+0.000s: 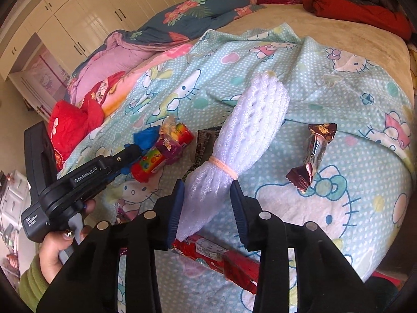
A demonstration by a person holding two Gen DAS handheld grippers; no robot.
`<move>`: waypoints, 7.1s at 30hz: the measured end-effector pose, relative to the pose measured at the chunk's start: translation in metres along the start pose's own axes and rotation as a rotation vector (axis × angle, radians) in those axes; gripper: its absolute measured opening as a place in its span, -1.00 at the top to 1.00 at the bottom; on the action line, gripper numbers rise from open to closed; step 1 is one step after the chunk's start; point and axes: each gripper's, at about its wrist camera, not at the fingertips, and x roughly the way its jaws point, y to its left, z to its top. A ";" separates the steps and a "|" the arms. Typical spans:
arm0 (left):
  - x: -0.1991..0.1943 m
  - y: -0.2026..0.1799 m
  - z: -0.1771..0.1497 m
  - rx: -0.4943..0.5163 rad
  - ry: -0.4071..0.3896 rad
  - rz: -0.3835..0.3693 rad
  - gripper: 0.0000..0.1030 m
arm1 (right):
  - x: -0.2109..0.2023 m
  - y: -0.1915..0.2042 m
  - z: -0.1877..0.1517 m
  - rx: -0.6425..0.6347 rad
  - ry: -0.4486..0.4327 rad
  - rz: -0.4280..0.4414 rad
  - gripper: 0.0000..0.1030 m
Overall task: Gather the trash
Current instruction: 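Grasp the white foam net with the right gripper while the left grasps the blue ribbon, then lift the foam net and blue ribbon and carry both toward the yellow-rimmed bin, then open the right gripper over the bin while the left opens to drop the ribbon, then move both tools back over the candy wrappers on the blanket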
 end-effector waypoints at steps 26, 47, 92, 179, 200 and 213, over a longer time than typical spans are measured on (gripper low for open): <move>-0.053 -0.059 0.018 0.104 -0.123 -0.092 0.90 | -0.071 -0.004 0.007 -0.082 -0.142 0.028 0.35; -0.061 -0.125 -0.003 0.242 -0.105 -0.169 0.91 | -0.127 -0.034 0.012 -0.064 -0.240 -0.011 0.37; -0.061 -0.257 -0.070 0.426 -0.061 -0.320 0.91 | -0.250 -0.155 0.003 0.131 -0.386 -0.123 0.37; -0.025 -0.288 -0.118 0.509 0.010 -0.253 -0.79 | -0.242 -0.230 -0.010 0.193 -0.370 -0.318 -0.50; -0.050 -0.239 -0.075 0.410 -0.120 -0.171 -0.79 | -0.235 -0.154 -0.003 -0.004 -0.476 -0.240 -0.54; -0.054 -0.204 -0.052 0.365 -0.166 -0.120 -0.79 | -0.202 -0.090 -0.009 -0.139 -0.436 -0.167 -0.55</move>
